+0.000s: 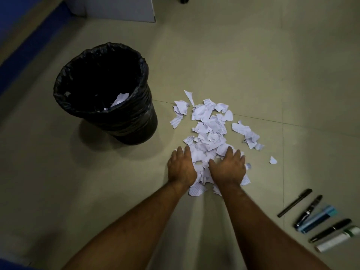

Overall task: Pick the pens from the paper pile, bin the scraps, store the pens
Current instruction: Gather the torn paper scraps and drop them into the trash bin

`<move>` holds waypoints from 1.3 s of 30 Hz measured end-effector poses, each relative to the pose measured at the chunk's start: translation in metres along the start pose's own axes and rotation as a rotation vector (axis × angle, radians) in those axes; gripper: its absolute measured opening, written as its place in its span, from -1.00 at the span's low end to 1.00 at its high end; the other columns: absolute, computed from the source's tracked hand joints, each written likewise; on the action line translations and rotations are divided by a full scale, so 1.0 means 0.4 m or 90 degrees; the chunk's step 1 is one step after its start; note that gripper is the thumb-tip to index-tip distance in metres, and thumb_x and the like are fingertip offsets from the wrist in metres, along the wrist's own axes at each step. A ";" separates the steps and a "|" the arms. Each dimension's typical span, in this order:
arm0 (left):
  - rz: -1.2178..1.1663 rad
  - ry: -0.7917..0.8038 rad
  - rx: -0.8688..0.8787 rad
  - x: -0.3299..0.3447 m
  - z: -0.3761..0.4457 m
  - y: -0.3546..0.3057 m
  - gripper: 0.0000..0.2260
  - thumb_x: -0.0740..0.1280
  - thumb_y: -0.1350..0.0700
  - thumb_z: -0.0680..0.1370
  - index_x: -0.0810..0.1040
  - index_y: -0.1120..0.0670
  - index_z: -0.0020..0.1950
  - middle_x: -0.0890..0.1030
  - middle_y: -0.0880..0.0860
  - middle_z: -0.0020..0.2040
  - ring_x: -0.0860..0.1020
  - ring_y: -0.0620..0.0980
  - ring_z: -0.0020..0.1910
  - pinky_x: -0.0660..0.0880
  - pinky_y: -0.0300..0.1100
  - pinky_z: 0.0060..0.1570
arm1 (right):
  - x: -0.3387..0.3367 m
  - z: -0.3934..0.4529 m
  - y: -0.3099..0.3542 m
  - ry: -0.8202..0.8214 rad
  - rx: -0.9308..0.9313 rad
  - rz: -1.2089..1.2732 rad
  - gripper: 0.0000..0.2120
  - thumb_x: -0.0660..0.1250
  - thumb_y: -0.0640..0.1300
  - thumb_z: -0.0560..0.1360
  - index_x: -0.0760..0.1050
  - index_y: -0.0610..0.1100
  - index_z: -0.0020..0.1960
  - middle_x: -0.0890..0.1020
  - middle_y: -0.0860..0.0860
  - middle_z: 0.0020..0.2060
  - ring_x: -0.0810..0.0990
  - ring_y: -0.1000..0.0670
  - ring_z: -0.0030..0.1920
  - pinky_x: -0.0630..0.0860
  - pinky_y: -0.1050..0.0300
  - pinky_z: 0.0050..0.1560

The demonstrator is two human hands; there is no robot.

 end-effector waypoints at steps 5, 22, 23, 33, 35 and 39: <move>-0.042 0.012 0.133 -0.004 0.024 -0.068 -0.42 0.19 0.02 0.62 0.04 0.06 0.59 0.13 0.18 0.58 0.19 0.18 0.52 0.20 -0.02 0.46 | 0.025 0.016 0.037 0.007 -0.068 0.157 -0.41 0.25 0.03 0.38 0.46 -0.19 0.35 0.55 -0.19 0.25 0.49 -0.27 0.27 0.43 -0.12 0.28; 0.279 0.118 0.160 0.010 0.027 -0.051 -0.38 0.37 0.03 0.52 0.21 -0.02 0.53 0.27 0.18 0.47 0.41 0.25 0.30 0.48 0.03 0.19 | 0.010 -0.027 -0.008 0.075 -0.257 -0.071 -0.60 0.39 -0.01 0.40 0.59 -0.05 0.22 0.54 -0.20 0.26 0.51 -0.31 0.19 0.51 -0.06 0.04; 0.257 0.105 0.152 0.005 0.022 -0.053 -0.47 0.36 0.06 0.52 0.29 -0.01 0.47 0.33 0.16 0.43 0.45 0.22 0.27 0.49 0.02 0.17 | 0.004 -0.032 -0.005 0.037 -0.260 -0.075 -0.70 0.37 -0.03 0.40 0.62 -0.05 0.10 0.59 -0.17 0.14 0.55 -0.26 0.06 0.50 -0.01 -0.07; 0.036 -0.018 0.061 -0.014 -0.009 -0.056 -0.88 0.28 0.20 0.52 0.57 0.15 0.01 0.60 0.18 0.06 0.57 0.19 0.05 0.44 -0.08 -0.04 | 0.026 -0.030 -0.003 0.129 -0.137 0.147 -0.77 0.29 -0.22 0.49 0.62 -0.15 0.10 0.62 -0.19 0.02 0.60 -0.24 0.01 0.47 0.06 -0.04; -0.066 -0.053 0.000 -0.027 -0.013 -0.037 -0.92 0.29 0.24 0.48 0.58 0.19 -0.11 0.64 0.18 -0.03 0.59 0.20 -0.04 0.41 -0.14 -0.15 | 0.015 -0.030 -0.009 0.117 -0.071 0.227 -0.79 0.31 -0.25 0.46 0.66 -0.17 0.04 0.69 -0.16 -0.02 0.63 -0.21 0.02 0.47 0.09 -0.03; -0.186 -0.060 -0.112 -0.078 -0.023 -0.034 -0.87 0.29 0.17 0.54 0.62 0.15 -0.07 0.67 0.14 -0.04 0.61 0.15 -0.07 0.43 -0.20 -0.17 | -0.023 -0.037 0.002 0.078 0.026 0.340 -0.84 0.38 -0.17 0.46 0.71 -0.12 -0.02 0.74 -0.08 -0.08 0.67 -0.15 -0.02 0.50 0.13 -0.06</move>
Point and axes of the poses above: each hand's wrist, its own z-axis towards the middle knuckle, its own x-axis out of the palm, y = z × x, the point moved 3 cm from there along z, towards the middle knuckle
